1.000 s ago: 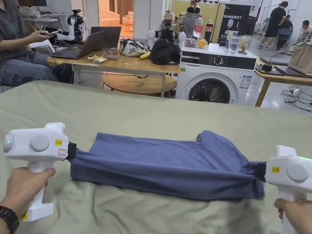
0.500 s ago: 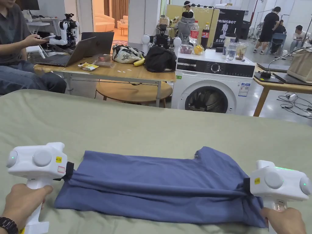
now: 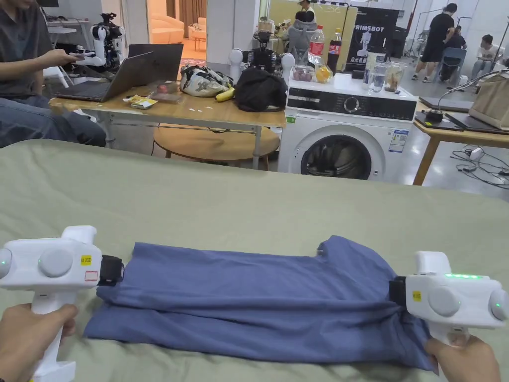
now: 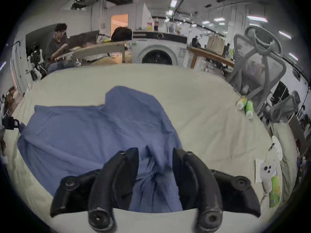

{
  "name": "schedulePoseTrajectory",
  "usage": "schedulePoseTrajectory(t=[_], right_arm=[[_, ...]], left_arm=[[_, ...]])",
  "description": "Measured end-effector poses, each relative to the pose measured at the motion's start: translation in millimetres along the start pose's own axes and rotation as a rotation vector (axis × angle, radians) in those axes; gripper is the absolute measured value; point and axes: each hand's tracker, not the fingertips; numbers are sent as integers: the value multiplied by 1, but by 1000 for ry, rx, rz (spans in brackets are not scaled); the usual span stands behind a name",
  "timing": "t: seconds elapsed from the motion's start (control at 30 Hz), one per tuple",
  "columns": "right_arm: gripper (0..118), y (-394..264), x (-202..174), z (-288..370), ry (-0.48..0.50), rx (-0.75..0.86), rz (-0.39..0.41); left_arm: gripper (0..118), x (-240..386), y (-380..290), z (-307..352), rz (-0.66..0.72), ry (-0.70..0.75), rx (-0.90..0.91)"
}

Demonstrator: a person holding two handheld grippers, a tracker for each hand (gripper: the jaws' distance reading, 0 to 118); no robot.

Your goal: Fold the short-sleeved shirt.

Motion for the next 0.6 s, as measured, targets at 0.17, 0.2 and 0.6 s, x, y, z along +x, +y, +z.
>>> schedulePoseTrajectory(t=[0.17, 0.2, 0.6], right_arm=[[43, -23, -21, 35, 2, 131, 9], [42, -30, -27, 43, 0, 160, 11], [0, -75, -56, 105, 15, 333, -43]], left_arm=[[52, 11, -22, 43, -34, -15, 175], [52, 15, -30, 52, -55, -4, 204], [0, 23, -75, 79, -134, 23, 221]])
